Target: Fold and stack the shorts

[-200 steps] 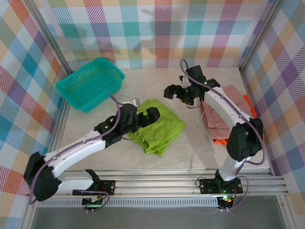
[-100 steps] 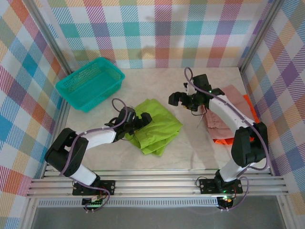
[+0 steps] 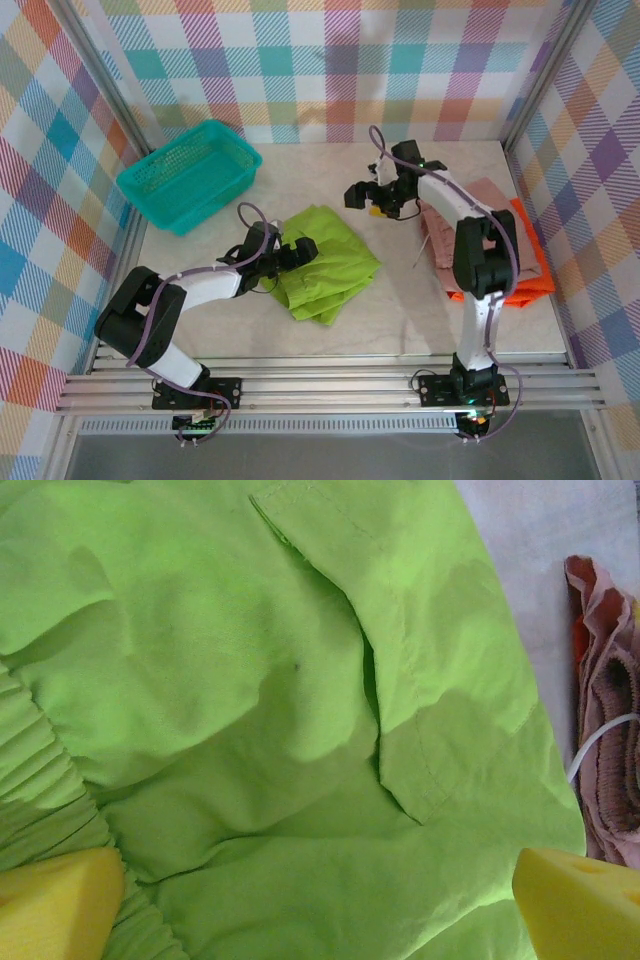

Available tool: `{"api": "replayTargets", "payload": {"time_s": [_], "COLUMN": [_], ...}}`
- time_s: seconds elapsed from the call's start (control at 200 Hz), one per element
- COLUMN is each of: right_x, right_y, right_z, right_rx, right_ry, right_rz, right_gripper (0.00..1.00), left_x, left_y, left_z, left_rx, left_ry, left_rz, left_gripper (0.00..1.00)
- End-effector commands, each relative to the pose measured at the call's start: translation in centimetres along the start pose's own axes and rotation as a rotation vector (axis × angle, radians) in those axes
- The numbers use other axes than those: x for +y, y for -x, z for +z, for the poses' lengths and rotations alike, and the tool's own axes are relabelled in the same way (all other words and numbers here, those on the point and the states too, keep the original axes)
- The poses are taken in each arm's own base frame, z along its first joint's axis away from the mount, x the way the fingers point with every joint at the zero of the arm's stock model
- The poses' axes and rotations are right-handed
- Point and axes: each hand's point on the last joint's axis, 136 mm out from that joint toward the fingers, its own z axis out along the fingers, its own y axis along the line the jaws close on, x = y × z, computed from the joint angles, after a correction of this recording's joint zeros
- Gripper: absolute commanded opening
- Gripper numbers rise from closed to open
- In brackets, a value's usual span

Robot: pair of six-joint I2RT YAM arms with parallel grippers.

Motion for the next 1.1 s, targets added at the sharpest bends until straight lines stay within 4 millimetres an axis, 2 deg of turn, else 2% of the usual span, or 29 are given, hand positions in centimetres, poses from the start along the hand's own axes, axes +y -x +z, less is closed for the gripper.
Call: {"api": "replayTargets", "payload": {"time_s": [0.0,0.23,0.495,0.72,0.975,1.095], "right_x": [0.4,-1.0,0.5,0.2,1.4,0.6], "right_y": [-1.1,-3.2,-5.1,-6.0,-7.4,-7.6], "right_z": [1.1,3.6,5.3,6.6,8.0,8.3], "right_rx": [0.087,0.134,0.194,0.216,0.262,0.262], "right_ry": [0.11,0.146,0.186,0.169,0.165,0.103], "right_rz": [0.035,0.119,0.138,0.153,0.129,0.116], "right_gripper": [0.99,0.98,0.95,0.92,0.87,0.86], "left_x": [4.2,4.5,4.6,4.4,4.5,4.5], "left_y": [-3.1,-3.6,-3.5,-3.4,-3.3,-3.3], "left_z": [0.6,1.0,1.0,1.0,0.9,0.9], "left_rx": [0.106,0.12,0.111,0.107,0.1,0.102], "left_ry": [0.116,0.113,0.11,0.109,0.112,0.114], "left_rz": [-0.014,-0.032,-0.048,-0.053,-0.059,-0.058], "left_gripper": [1.0,1.0,1.0,1.0,1.0,1.0]}}
